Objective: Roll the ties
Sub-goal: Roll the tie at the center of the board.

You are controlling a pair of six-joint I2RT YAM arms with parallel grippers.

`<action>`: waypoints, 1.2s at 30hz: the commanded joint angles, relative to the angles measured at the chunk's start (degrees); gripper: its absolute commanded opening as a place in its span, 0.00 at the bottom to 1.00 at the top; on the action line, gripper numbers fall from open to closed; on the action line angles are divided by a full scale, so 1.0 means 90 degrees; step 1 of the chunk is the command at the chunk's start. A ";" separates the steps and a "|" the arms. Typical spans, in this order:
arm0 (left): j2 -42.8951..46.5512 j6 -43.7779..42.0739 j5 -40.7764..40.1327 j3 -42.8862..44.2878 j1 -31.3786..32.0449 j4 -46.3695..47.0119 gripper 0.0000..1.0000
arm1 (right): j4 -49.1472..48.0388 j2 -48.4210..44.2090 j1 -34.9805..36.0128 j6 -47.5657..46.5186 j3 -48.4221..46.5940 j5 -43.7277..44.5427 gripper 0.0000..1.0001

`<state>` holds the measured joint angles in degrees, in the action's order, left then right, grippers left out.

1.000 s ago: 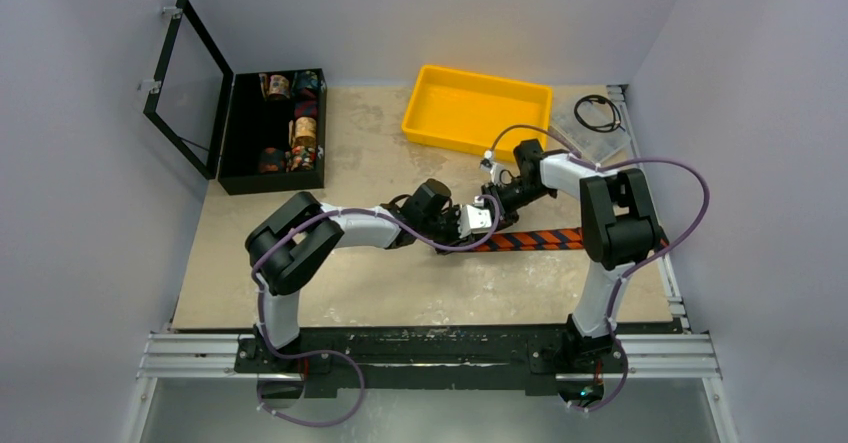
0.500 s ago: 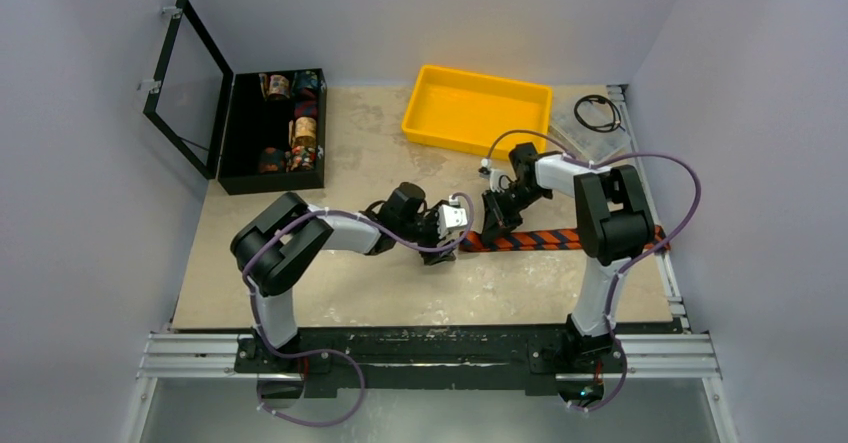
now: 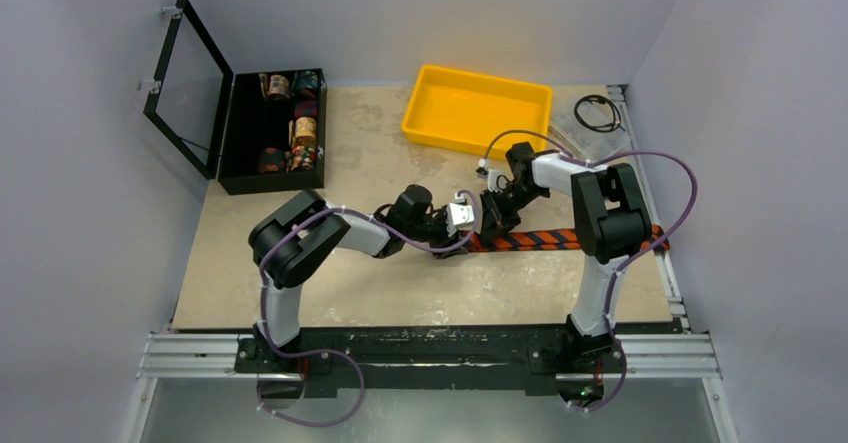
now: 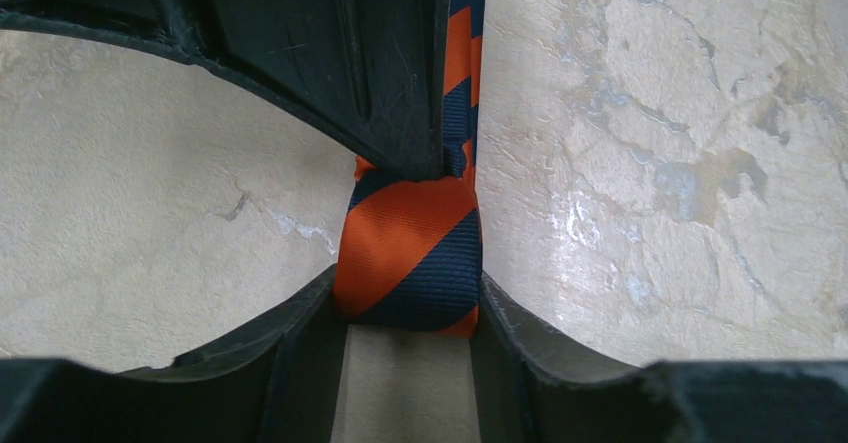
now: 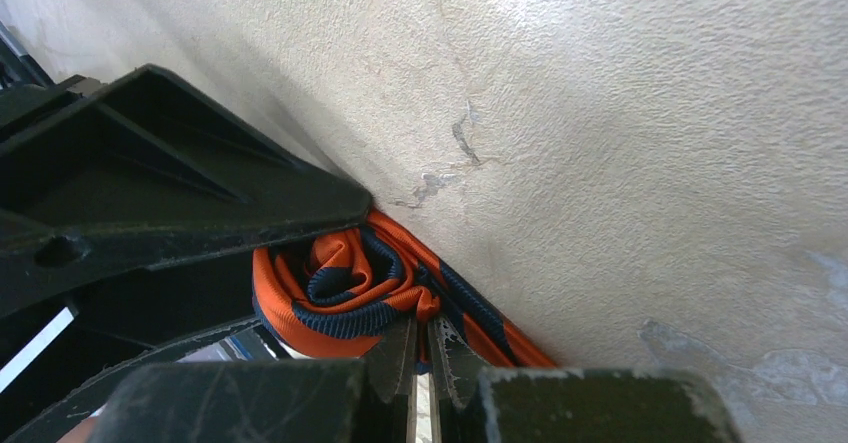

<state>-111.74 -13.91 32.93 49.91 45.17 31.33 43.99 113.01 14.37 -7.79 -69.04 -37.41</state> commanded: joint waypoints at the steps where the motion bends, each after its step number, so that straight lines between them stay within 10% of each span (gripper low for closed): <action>1: 0.0448 0.0428 0.0301 0.0002 0.0093 0.0270 0.38 | -0.0774 0.0478 0.0246 -0.0112 0.0145 0.1015 0.00; 23: -0.0968 0.1254 0.0200 0.0180 0.0442 0.1285 0.41 | -0.2042 0.0627 0.0463 0.0502 0.0600 0.0104 0.00; 36: -0.0489 -0.0618 -0.1471 -0.0289 0.0580 -0.1338 0.27 | -0.1641 0.0276 0.0376 0.0369 0.0459 -0.0612 0.16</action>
<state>-114.08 -10.24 26.74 50.28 48.69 36.56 36.84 114.13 15.38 -1.54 -66.04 -46.13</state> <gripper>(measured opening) 0.386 0.096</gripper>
